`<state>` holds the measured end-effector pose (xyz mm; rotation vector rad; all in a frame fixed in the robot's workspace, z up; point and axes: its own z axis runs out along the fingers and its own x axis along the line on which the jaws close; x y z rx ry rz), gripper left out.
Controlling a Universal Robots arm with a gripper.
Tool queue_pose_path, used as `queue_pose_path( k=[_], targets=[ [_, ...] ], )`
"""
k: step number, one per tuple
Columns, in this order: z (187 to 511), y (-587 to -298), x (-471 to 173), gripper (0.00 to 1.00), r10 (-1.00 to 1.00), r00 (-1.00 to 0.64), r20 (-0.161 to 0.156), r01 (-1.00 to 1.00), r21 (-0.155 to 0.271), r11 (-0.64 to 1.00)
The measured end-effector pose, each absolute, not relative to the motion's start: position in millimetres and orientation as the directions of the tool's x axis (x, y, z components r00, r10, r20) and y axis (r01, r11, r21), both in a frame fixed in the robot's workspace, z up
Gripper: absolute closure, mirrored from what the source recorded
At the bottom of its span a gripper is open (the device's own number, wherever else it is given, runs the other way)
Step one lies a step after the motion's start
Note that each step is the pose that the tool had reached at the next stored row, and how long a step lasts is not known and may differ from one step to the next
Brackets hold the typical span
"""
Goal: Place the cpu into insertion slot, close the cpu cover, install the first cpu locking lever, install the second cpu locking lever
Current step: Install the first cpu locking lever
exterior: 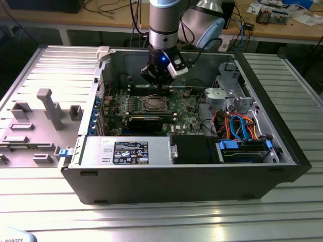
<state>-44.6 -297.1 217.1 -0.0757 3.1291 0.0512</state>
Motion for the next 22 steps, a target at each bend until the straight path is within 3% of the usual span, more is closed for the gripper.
queue_pose_path(
  k=[22],
  targets=[
    [206,-297,-42,0.89,-0.048,-0.999,-0.012,-0.048,0.028,0.998]
  ],
)
